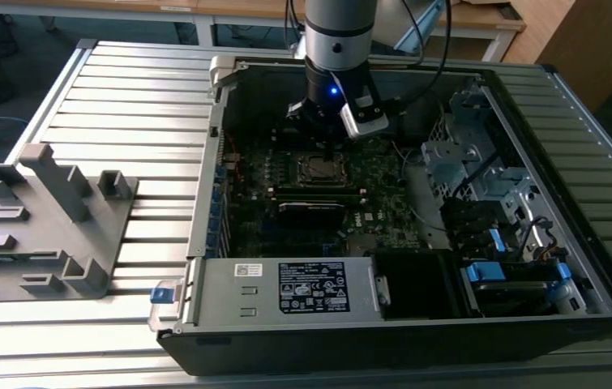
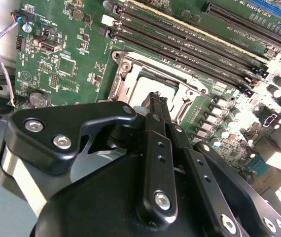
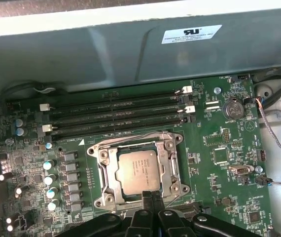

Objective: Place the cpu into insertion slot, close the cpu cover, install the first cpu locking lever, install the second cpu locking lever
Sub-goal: 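Install the second cpu locking lever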

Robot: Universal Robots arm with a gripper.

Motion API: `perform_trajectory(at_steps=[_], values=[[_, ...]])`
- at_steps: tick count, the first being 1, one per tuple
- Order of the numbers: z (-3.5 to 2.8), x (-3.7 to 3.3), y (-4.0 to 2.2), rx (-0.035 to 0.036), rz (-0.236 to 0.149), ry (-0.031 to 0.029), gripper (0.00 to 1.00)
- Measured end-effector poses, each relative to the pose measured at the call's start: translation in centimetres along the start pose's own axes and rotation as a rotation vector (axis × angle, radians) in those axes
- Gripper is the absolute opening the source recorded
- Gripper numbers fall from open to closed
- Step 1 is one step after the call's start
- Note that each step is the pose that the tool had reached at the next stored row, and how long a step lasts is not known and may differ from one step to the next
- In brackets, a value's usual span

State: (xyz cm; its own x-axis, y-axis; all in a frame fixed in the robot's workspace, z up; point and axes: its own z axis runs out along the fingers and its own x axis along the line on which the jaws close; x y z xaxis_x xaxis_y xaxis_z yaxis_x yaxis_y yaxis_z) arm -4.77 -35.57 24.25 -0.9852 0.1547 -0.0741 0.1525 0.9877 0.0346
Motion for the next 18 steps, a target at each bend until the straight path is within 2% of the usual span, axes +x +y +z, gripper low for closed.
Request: perform_trajectory(at_steps=[7,18], values=[[-0.01,-0.03,-0.16,0.0000,0.000,0.0000,0.11],[-0.03,-0.18,-1.16,-0.0001,0.000,0.0000,0.11]])
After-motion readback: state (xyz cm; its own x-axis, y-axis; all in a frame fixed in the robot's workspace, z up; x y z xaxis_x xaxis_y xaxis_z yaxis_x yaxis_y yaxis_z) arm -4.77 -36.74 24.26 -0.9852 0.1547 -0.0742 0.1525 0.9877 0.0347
